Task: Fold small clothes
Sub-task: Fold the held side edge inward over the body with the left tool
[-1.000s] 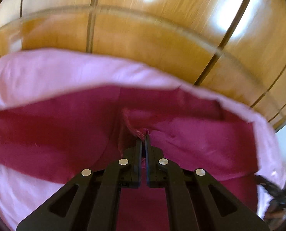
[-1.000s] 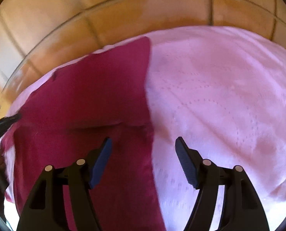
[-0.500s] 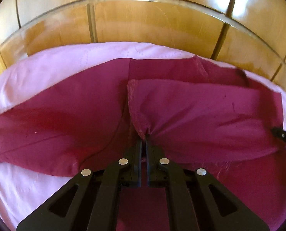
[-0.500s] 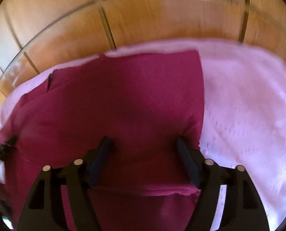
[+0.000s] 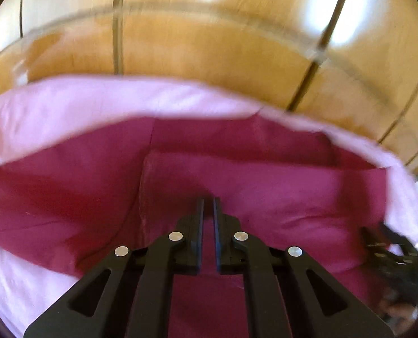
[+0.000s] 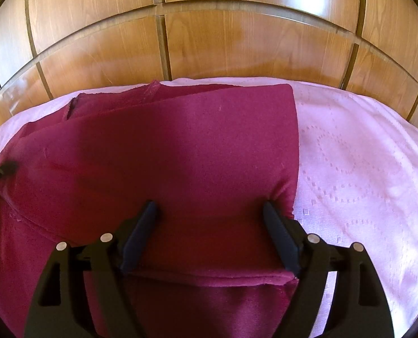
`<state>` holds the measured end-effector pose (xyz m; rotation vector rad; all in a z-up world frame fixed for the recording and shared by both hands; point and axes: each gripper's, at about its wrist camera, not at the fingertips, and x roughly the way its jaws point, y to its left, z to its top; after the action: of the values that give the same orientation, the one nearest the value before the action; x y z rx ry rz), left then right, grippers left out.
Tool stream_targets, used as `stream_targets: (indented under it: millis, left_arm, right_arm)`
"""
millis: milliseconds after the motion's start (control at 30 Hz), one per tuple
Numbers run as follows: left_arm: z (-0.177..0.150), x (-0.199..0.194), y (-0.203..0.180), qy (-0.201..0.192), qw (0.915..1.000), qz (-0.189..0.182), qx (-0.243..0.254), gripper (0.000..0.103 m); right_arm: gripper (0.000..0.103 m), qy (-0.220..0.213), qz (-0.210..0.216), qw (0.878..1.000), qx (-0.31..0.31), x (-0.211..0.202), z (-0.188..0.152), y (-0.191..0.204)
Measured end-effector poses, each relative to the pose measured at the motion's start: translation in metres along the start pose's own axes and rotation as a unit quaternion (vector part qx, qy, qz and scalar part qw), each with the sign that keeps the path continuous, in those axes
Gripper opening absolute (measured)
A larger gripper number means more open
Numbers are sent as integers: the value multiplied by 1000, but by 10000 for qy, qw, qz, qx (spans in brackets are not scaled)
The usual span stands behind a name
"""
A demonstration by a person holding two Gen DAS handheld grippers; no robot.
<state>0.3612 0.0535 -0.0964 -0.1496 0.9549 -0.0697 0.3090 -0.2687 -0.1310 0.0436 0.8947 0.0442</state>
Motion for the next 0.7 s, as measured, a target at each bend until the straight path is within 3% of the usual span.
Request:
stream_targets:
  millis: [33,100,233,333,433,567,700]
  left_arm:
    - [-4,14,6,150,9999,54,-63,4]
    - [-9,17,13,-51,9998,-122,-142,4]
    - [-10,14,19,-13,9994,-263,-206,4]
    - [-12,2,28,125,9977,-484,-457,4]
    - [-27,-28,43,-88,9951,-714,-682,4]
    - [-54,-70,87,-477,9870,-918,-1231,4]
    - [-82,-108,161,-797,9772,-507,-1899,4]
  right_arm:
    - [79,1,-12,10000,-10,2,1,2]
    - [80,-11,-38,10000,-29,3,0,4]
    - [81,-16,-58,10000,-32,4,0,5]
    - [81,-15,-57,10000,-25,5,1,6]
    - [81,-9,-41,10000,-17,5,1,5]
    - [82,-10,-24,10000,-10,5,0,4]
    - [83,-9,-74,10000,-43,6,0,5]
